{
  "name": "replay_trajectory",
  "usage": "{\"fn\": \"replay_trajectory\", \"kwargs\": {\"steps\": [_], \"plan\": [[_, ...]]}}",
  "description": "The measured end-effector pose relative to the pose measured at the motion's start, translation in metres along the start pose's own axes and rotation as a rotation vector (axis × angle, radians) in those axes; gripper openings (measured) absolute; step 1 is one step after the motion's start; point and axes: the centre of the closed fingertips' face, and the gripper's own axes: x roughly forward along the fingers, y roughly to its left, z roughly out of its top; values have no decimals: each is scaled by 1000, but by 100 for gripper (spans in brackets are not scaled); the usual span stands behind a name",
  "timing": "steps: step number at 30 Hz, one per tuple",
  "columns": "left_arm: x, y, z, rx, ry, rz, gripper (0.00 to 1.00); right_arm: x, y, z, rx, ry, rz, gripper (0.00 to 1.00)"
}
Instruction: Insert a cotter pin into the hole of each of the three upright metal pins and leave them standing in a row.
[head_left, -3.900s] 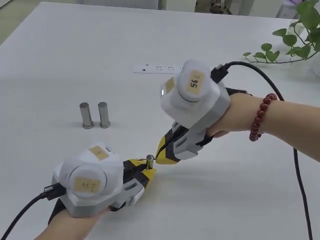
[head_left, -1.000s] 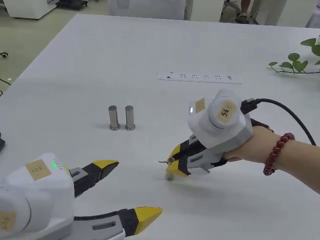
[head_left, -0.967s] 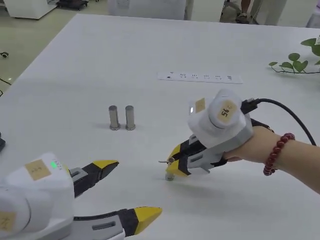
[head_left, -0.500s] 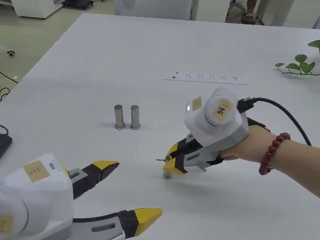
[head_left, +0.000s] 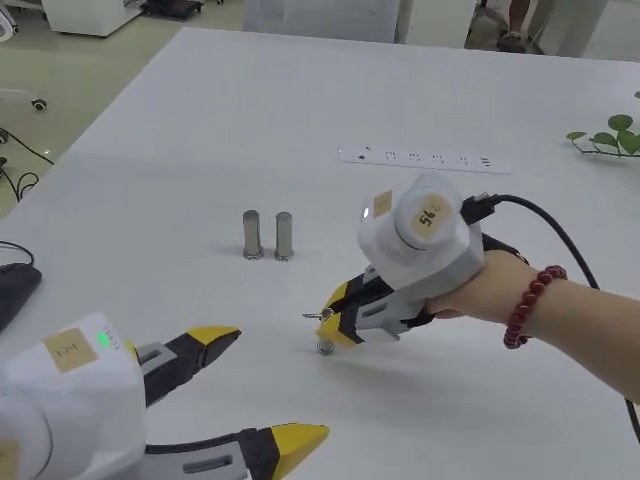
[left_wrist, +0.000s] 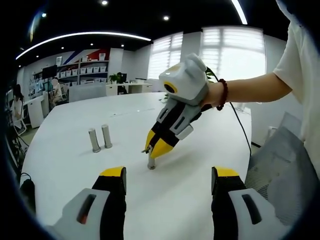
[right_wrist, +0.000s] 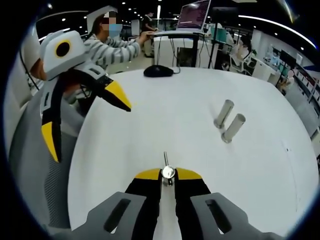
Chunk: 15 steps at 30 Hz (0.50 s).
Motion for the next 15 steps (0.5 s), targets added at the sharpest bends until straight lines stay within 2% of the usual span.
{"fn": "replay_trajectory", "kwargs": {"steps": [15], "plan": [[-1, -3, 0, 2, 4, -2, 68, 1, -2, 0, 25, 4, -9, 11]]}}
